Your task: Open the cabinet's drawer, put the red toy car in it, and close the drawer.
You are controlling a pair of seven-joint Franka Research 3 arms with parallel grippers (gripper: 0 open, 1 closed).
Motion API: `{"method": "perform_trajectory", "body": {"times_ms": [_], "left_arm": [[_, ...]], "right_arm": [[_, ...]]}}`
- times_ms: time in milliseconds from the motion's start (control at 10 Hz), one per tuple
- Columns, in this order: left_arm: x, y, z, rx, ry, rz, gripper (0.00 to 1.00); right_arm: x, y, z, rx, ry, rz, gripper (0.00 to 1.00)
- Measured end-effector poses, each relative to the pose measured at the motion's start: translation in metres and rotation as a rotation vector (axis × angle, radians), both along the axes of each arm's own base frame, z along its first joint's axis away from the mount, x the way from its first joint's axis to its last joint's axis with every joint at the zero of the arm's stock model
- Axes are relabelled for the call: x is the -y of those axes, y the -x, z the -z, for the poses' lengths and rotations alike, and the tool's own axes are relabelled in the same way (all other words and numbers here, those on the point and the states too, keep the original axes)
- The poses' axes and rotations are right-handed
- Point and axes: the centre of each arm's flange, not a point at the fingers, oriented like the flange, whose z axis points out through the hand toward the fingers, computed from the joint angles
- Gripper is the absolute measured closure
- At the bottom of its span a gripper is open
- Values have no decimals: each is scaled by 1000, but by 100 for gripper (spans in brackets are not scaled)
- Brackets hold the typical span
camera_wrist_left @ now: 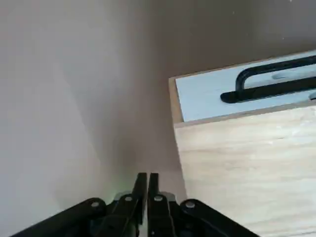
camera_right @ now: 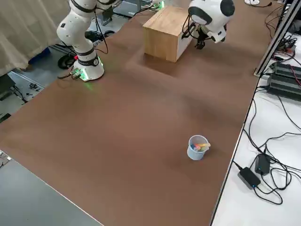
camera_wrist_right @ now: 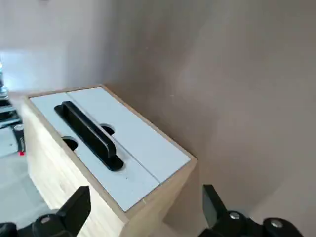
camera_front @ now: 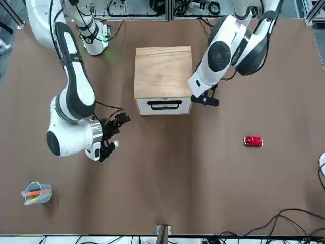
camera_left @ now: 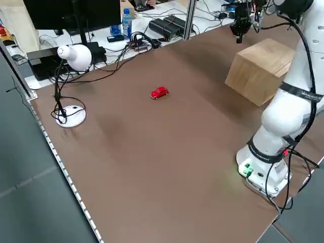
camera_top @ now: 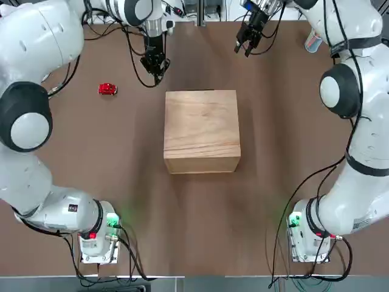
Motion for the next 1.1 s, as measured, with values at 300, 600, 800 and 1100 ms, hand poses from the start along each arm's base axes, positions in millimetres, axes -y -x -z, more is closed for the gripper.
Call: {"method": "perform_trajectory", "body": {"times_ms": [300,600,800,1100], "left_arm": [[21,-10,14,49,65,-15,99],[36,-3,31,24,58,-22,99],[39,-2,43,4,49,-34,99],[40,-3,51,-9,47,-38,99]], "right_arm": [[-33,14,27,-58,-116,-83,0],[-67,30,66,-168,-260,-108,0],[-87,40,100,-236,-314,-101,0],[-95,44,116,-273,-347,-83,0]]}}
